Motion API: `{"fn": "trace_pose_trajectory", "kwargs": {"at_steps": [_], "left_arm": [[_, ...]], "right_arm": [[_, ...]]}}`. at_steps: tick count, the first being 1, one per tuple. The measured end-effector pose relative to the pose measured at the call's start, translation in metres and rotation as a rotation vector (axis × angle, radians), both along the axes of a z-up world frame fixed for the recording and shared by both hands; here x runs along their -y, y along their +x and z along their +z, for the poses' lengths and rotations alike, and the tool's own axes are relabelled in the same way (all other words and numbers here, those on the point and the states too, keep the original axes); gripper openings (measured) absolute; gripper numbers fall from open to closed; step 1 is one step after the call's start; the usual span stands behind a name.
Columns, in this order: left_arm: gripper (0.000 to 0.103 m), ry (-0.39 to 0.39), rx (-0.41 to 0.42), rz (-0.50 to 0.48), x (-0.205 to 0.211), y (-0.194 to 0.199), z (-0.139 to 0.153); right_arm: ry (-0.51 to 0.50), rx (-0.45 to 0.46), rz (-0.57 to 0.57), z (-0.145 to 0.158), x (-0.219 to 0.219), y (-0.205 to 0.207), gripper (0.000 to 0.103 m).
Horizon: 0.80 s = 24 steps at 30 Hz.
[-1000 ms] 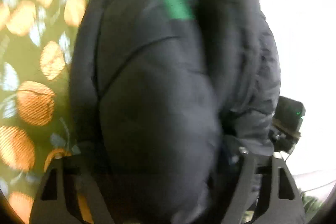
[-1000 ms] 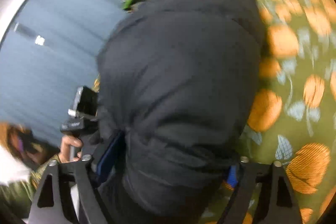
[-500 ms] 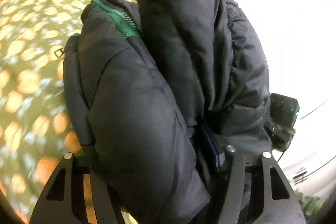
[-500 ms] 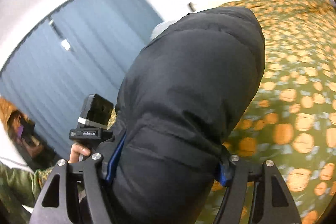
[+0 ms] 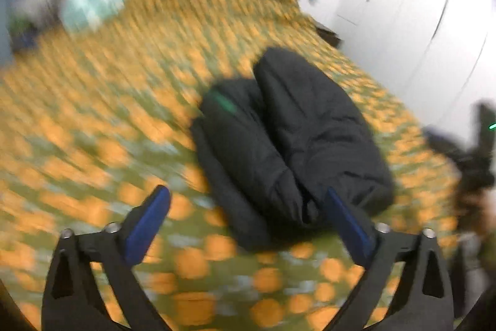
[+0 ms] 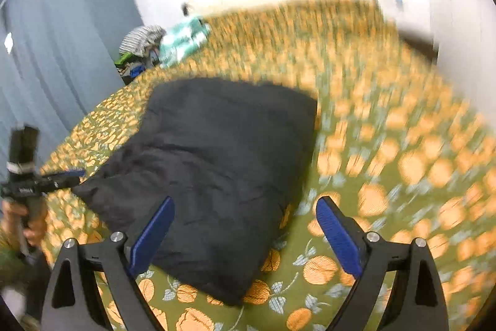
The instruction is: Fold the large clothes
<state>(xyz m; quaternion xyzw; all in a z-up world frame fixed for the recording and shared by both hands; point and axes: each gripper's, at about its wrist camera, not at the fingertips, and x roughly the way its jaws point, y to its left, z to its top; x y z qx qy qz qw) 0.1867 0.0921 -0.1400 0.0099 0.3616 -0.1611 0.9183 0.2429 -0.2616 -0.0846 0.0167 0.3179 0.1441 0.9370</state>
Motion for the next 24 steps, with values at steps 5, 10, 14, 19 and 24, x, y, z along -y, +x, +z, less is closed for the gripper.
{"fn": "trace_pose_trajectory", "kwargs": {"at_steps": [5,10,14,19,24], "left_arm": [[0.102,0.136,0.229,0.190,0.021,-0.012,0.032],[0.103,0.084,0.228,0.279,0.031,-0.051,0.056],[0.103,0.158,0.197,0.276,0.048,-0.072,0.055],[0.103,0.174,0.129,0.238,0.062,-0.083,0.062],[0.103,0.157,0.075,0.230,0.068,-0.089,0.075]], "right_arm": [[-0.071,0.127,-0.214,0.048,-0.023,-0.060,0.103],[-0.048,0.033,-0.236,0.046,-0.039,-0.086,0.103],[-0.128,0.075,-0.243,0.057,-0.055,-0.113,0.103],[-0.196,0.045,-0.261,0.061,-0.071,-0.128,0.103],[-0.198,0.024,-0.262,0.069,-0.079,-0.142,0.103]]}}
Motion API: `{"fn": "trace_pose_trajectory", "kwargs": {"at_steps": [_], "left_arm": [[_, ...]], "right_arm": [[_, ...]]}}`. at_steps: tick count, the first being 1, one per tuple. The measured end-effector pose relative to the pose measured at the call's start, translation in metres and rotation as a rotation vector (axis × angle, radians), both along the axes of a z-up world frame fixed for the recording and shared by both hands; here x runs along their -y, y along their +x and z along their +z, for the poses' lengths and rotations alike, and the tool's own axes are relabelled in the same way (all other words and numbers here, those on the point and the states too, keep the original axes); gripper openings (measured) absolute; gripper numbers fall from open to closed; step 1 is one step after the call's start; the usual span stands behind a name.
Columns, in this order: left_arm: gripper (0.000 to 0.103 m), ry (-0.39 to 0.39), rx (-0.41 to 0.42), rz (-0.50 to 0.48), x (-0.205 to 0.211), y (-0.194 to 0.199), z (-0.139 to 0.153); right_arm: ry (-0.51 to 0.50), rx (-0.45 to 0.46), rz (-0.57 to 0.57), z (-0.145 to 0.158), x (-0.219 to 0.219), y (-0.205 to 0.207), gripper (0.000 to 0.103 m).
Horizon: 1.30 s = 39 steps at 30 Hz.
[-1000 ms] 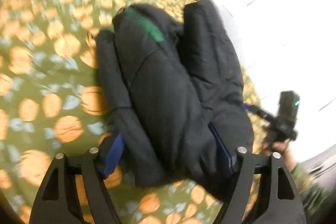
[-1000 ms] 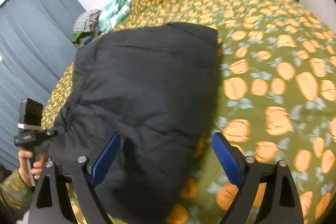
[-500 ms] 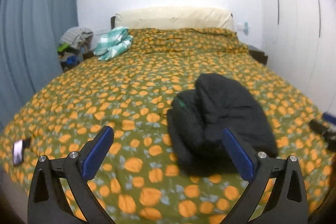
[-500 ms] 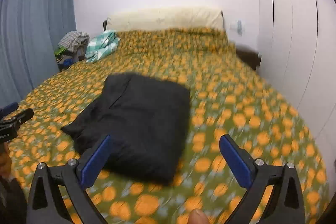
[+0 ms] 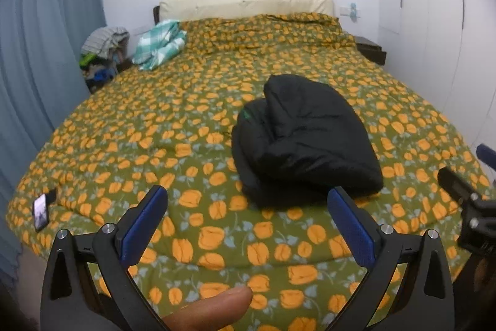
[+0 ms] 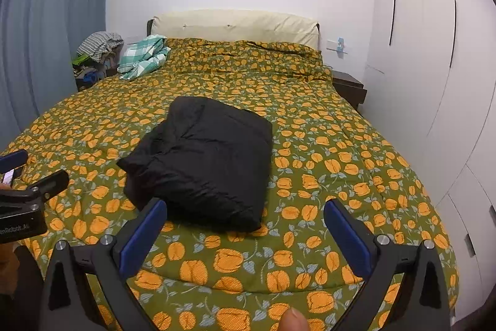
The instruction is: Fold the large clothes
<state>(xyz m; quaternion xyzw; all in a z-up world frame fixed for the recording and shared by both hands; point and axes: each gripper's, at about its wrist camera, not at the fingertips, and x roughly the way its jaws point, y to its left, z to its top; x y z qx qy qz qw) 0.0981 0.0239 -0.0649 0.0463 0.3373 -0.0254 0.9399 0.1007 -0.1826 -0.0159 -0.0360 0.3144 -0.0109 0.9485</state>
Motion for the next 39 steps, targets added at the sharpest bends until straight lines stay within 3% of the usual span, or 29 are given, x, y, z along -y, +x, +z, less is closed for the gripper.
{"fn": "trace_pose_trajectory", "kwargs": {"at_steps": [6,18,39], "left_arm": [[0.103,-0.017,-0.061,-0.020,0.002,-0.004,0.003],[0.103,0.015,-0.045,-0.006,0.005,-0.014,0.007],[0.102,-0.020,-0.046,0.006,0.004,-0.020,0.016]], "right_arm": [[0.012,-0.058,0.009,0.002,-0.005,-0.003,0.103],[0.029,-0.089,0.022,0.008,-0.013,-0.007,0.103],[0.003,-0.095,0.036,0.020,-0.024,-0.020,0.103]]}}
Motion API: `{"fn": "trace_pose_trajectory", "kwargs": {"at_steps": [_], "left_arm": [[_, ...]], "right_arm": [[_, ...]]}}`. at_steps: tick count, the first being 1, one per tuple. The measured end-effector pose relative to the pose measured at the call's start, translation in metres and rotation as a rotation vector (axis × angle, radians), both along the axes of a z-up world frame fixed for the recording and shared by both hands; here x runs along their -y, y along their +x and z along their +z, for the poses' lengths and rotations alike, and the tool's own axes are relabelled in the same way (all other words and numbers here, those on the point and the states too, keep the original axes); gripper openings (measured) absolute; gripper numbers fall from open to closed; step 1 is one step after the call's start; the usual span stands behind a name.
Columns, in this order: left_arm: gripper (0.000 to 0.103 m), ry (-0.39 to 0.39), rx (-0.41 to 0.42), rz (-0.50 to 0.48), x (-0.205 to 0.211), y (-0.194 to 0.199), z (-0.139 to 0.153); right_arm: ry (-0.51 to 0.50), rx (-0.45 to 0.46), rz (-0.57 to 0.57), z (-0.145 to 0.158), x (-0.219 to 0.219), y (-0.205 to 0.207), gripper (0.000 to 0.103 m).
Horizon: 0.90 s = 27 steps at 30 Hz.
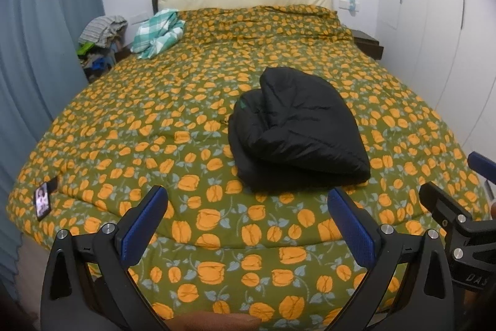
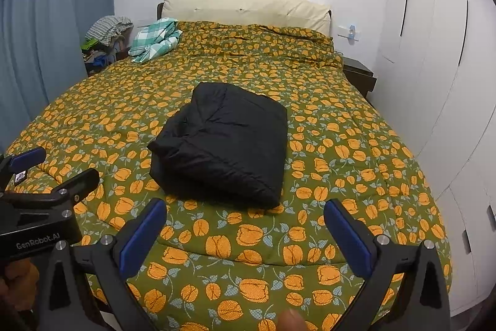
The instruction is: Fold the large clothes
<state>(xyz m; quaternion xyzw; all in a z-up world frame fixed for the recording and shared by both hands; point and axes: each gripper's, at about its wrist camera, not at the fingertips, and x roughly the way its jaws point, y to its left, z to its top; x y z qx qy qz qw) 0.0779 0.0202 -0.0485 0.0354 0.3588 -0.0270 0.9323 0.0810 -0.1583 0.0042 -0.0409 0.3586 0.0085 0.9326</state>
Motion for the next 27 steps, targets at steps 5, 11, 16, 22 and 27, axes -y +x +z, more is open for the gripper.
{"fn": "trace_pose_trajectory", "kwargs": {"at_steps": [5,11,16,22,27], "left_arm": [[0.103,-0.005,-0.003,0.008,0.000,0.000,0.000],[0.102,-0.007,-0.004,0.009,-0.001,0.000,0.000],[0.102,-0.007,-0.006,0.011,-0.001,0.000,0.001],[0.102,-0.007,-0.002,0.019,-0.001,-0.002,0.006],[0.103,0.003,0.011,0.026,0.000,-0.005,0.012]], "right_arm": [[-0.005,-0.016,0.005,-0.004,-0.003,0.001,0.103],[-0.011,-0.018,0.010,-0.003,-0.006,-0.001,0.103],[-0.005,-0.028,0.023,0.000,-0.009,-0.001,0.103],[-0.006,-0.028,0.026,0.005,-0.011,-0.004,0.103],[0.007,-0.020,0.022,0.012,-0.007,-0.006,0.103]]}}
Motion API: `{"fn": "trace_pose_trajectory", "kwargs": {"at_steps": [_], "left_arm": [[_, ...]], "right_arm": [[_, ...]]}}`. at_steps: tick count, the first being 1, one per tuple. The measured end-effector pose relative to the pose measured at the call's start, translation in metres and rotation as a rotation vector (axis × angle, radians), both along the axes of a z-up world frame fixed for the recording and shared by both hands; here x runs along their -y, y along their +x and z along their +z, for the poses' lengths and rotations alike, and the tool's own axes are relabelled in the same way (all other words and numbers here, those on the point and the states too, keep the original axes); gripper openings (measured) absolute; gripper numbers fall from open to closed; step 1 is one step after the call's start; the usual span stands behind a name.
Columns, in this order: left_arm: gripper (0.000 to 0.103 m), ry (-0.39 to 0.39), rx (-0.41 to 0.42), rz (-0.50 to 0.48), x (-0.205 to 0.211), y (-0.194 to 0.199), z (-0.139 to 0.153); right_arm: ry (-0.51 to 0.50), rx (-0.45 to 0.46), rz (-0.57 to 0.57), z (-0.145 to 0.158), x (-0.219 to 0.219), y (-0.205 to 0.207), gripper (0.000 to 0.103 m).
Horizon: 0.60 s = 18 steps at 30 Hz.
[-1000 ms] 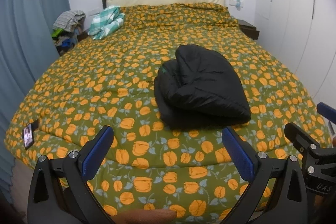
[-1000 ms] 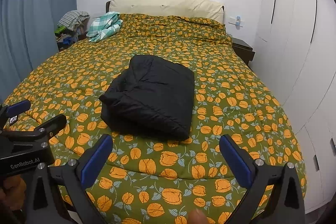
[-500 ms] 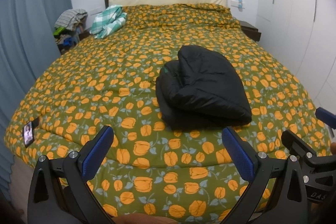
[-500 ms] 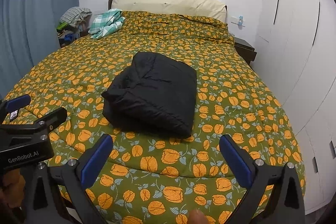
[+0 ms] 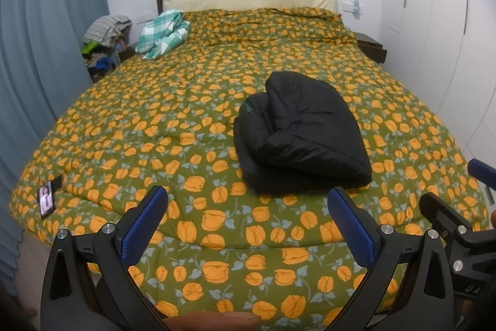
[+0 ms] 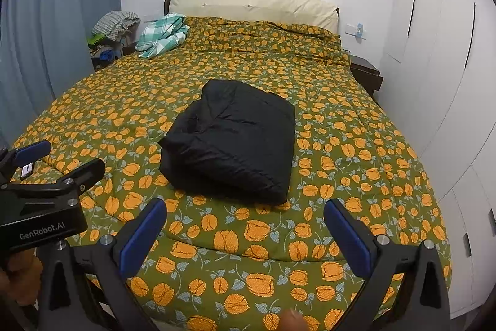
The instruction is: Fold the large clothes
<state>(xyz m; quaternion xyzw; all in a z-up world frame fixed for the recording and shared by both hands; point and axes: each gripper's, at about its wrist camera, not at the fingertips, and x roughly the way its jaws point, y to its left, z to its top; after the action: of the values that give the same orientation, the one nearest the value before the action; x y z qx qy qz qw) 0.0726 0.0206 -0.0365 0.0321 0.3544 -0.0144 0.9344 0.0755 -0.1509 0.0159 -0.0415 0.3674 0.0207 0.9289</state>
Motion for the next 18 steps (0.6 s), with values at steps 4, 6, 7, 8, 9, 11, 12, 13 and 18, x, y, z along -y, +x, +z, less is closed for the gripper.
{"fn": "trace_pose_trajectory", "kwargs": {"at_steps": [4,6,7,8,9,11,12,13,18], "left_arm": [[0.103,-0.015,0.004,-0.005,-0.0010,-0.0029,0.0045],[0.103,-0.023,0.006,-0.008,-0.0016,-0.0035,0.0067],[0.103,-0.021,0.009,-0.010,-0.0014,-0.0038,0.0079],[0.103,-0.017,0.011,-0.010,-0.0012,-0.0040,0.0089],[0.103,-0.015,0.012,-0.009,-0.0011,-0.0040,0.0093],[0.103,-0.018,0.010,-0.010,-0.0015,-0.0039,0.0096],[0.103,-0.021,0.007,-0.010,-0.0013,-0.0034,0.0098],[0.103,-0.022,0.004,-0.008,-0.0009,-0.0035,0.0099],[0.103,-0.018,0.002,-0.006,0.0010,-0.0042,0.0102]], "right_arm": [[0.003,0.002,-0.014,0.0043,0.0031,0.0008,0.103],[-0.001,0.003,-0.021,0.0048,0.0042,0.0014,0.103],[-0.002,0.003,-0.025,0.0050,0.0044,0.0016,0.103],[-0.002,0.000,-0.026,0.0049,0.0042,0.0021,0.103],[-0.003,-0.003,-0.026,0.0050,0.0038,0.0028,0.103],[-0.003,-0.003,-0.021,0.0061,0.0024,0.0025,0.103],[-0.003,-0.001,-0.019,0.0068,0.0018,0.0021,0.103],[-0.002,0.004,-0.015,0.0080,0.0008,0.0011,0.103],[-0.002,0.008,-0.011,0.0089,0.0003,-0.0004,0.103]]}}
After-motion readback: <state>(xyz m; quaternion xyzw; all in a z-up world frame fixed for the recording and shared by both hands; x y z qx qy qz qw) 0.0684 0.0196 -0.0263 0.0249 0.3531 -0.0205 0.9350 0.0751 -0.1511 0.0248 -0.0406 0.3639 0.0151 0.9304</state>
